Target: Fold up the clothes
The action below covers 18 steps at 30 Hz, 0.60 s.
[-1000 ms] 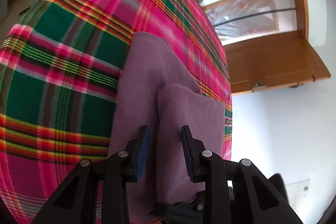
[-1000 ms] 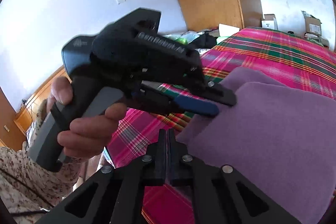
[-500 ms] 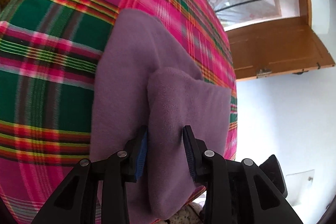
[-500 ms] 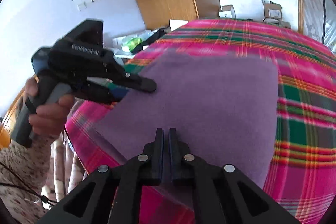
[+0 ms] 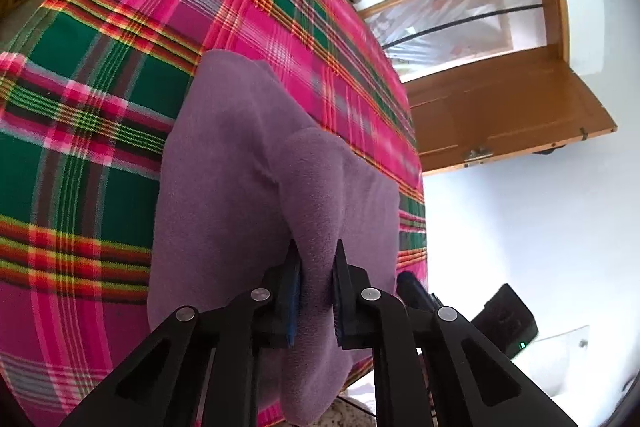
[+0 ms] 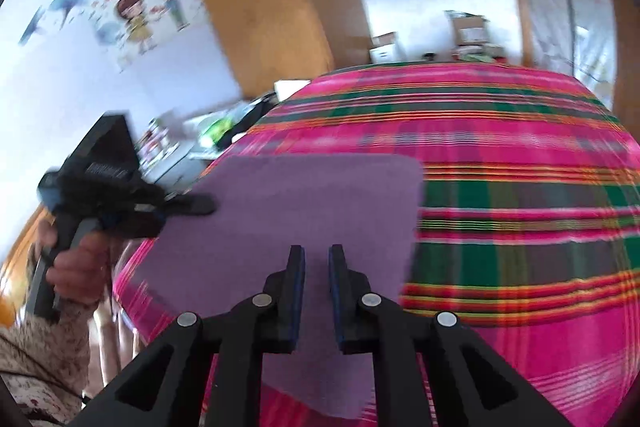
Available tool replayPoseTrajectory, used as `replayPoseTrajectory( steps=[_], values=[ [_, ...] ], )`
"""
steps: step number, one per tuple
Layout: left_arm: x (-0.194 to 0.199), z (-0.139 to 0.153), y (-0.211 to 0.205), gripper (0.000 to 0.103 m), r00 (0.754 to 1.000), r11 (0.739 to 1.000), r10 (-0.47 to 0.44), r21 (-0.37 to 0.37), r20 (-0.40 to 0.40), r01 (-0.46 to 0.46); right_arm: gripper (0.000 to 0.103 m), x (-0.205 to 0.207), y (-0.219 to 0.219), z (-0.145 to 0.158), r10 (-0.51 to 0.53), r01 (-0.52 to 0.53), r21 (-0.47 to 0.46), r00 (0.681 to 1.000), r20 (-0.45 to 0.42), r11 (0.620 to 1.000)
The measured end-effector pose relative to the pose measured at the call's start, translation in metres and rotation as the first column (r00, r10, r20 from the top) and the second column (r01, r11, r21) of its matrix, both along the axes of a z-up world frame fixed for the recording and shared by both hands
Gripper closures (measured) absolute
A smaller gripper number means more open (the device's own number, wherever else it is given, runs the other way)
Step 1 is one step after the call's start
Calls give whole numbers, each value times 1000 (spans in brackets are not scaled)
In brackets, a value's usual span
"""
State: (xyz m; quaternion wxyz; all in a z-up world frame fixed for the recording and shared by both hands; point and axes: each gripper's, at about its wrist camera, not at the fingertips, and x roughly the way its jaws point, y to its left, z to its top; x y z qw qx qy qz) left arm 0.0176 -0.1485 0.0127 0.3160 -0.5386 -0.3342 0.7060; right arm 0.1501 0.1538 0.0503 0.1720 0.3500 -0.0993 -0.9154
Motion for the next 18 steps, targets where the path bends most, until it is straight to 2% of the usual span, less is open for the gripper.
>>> replayPoseTrajectory(
  steps=[3, 7, 12, 18],
  values=[
    [2, -6, -8, 90, 1000, 1000, 17, -20, 14, -16, 91, 0, 7, 1, -25, 25, -11, 1000, -4, 1000],
    [0, -22, -8, 90, 998, 998, 33, -53, 51, -30, 90, -2, -1, -6, -4, 4, 19, 1000, 11, 1000],
    [-8, -25, 8, 90, 998, 997, 33, -75, 50, -29, 82, 2, -12, -16, 7, -6, 98, 1000, -13, 995],
    [-10, -29, 12, 86, 998, 995, 42, -97, 54, -37, 79, 7, -22, -19, 30, -18, 220, 998, -49, 975]
  ],
)
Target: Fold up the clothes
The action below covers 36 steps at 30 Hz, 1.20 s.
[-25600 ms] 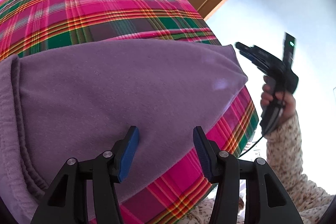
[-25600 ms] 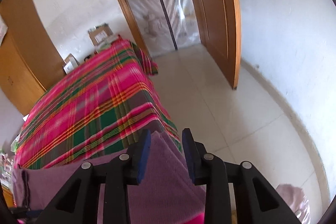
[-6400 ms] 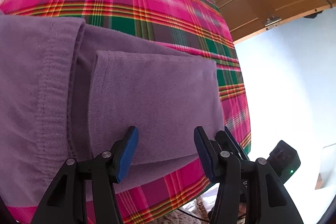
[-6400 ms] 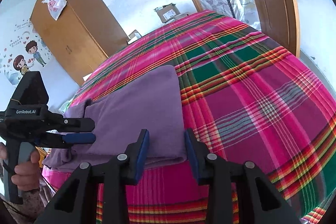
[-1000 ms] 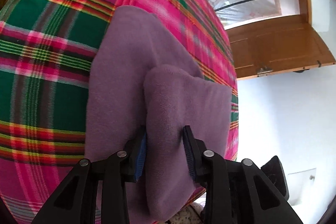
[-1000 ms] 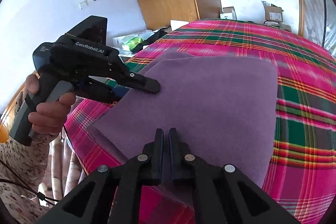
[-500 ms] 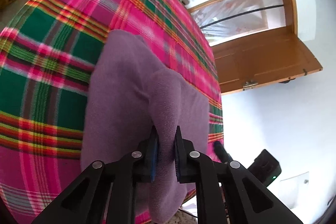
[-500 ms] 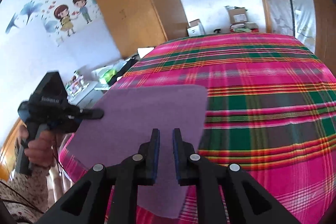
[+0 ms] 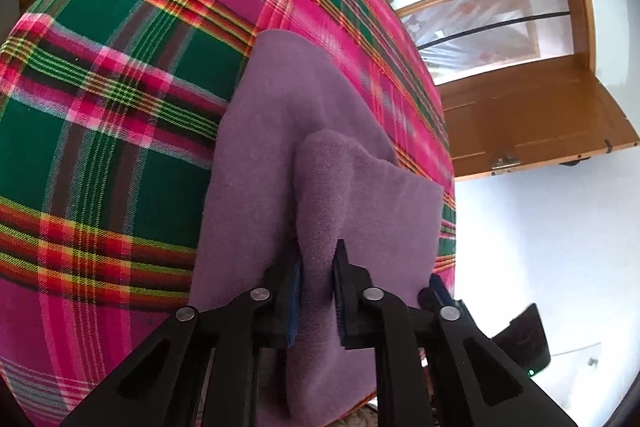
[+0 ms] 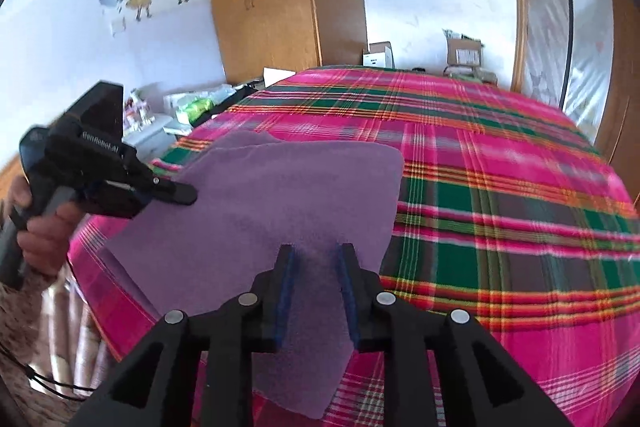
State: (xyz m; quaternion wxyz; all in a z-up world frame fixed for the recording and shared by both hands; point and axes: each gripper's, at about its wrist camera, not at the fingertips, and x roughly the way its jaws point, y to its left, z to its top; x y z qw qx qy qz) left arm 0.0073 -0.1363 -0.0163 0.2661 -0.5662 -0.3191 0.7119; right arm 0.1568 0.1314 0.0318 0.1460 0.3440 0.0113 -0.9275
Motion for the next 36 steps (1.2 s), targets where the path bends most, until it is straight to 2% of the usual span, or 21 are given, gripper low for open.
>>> replayPoseTrajectory(
  steps=[3, 6, 8, 10, 13, 15, 19, 31, 36],
  values=[
    [4, 8, -3, 82, 999, 999, 22, -35, -24, -22, 79, -5, 6, 9, 13, -14, -60, 1000, -8, 998],
    [11, 27, -3, 79, 993, 991, 50, -121, -108, -63, 79, -18, 14, 18, -11, 10, -112, 1000, -8, 994],
    [16, 40, -1, 75, 984, 984, 53, -158, -169, -80, 79, -27, 17, 22, -24, 22, -103, 1000, -18, 994],
    [19, 52, 3, 59, 974, 980, 61, -174, -219, -100, 79, -33, 15, 23, -21, 19, -85, 1000, -22, 996],
    [19, 56, 11, 57, 969, 979, 36, -184, -244, -83, 78, -44, 15, 24, -18, 16, -73, 999, -27, 997],
    [16, 54, 18, 57, 971, 978, 19, -197, -236, -67, 74, -53, 14, 20, -26, 26, -72, 1000, -1, 997],
    [10, 43, 29, 57, 978, 973, -17, -231, -207, -32, 73, -68, 18, 6, -57, 62, -78, 996, 64, 995],
    [-1, 26, 30, 57, 982, 966, -17, -255, -188, -32, 70, -70, 24, -8, -50, 57, -97, 996, 73, 994],
    [-1, 27, 30, 57, 982, 956, -14, -292, -187, -42, 69, -69, 22, -7, -50, 56, -81, 996, 73, 995]
  ],
)
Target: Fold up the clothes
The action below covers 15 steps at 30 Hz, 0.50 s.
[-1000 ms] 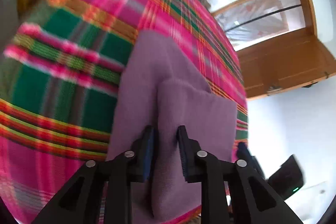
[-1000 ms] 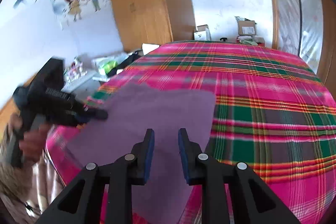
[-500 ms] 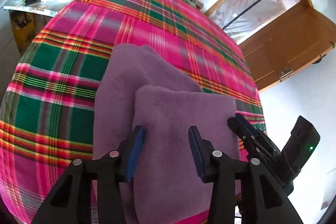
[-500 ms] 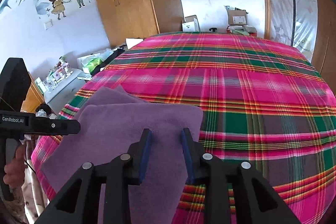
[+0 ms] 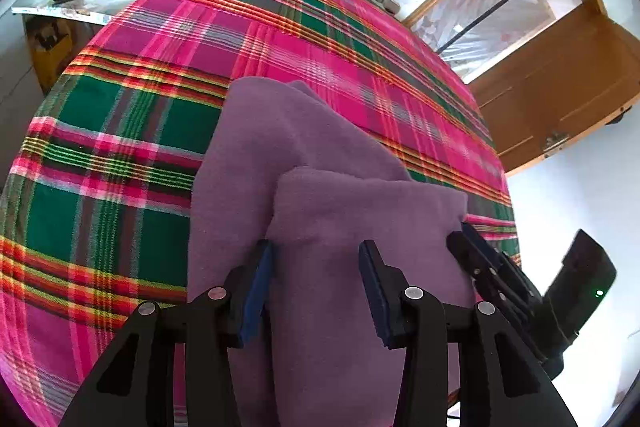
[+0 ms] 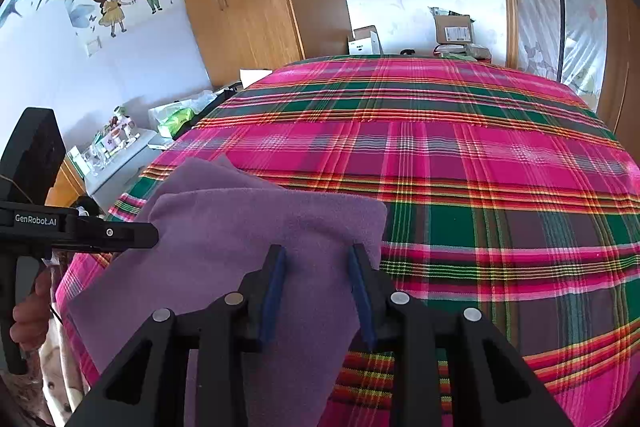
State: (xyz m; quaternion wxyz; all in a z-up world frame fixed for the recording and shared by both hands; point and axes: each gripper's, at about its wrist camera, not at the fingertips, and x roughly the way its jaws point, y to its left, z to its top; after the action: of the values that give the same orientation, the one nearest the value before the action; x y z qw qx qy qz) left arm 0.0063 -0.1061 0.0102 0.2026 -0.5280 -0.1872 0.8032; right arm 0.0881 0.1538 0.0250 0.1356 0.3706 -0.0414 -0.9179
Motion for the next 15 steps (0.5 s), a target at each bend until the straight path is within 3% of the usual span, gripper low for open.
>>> replayPoseTrajectory(
  steps=[5, 11, 15],
  values=[
    [8, 3, -6, 57, 1000, 1000, 6, 20, 1, -6, 69, 19, 5, 12, 15, -16, -40, 999, -29, 999],
    [26, 8, -7, 57, 999, 1000, 7, 0, -41, -7, 69, 56, 1, 21, 68, -69, 1, 992, -105, 998],
    [34, 3, -3, 57, 999, 999, 2, -32, -44, -3, 69, 65, -7, 11, 87, -86, 12, 993, -81, 996]
  ],
)
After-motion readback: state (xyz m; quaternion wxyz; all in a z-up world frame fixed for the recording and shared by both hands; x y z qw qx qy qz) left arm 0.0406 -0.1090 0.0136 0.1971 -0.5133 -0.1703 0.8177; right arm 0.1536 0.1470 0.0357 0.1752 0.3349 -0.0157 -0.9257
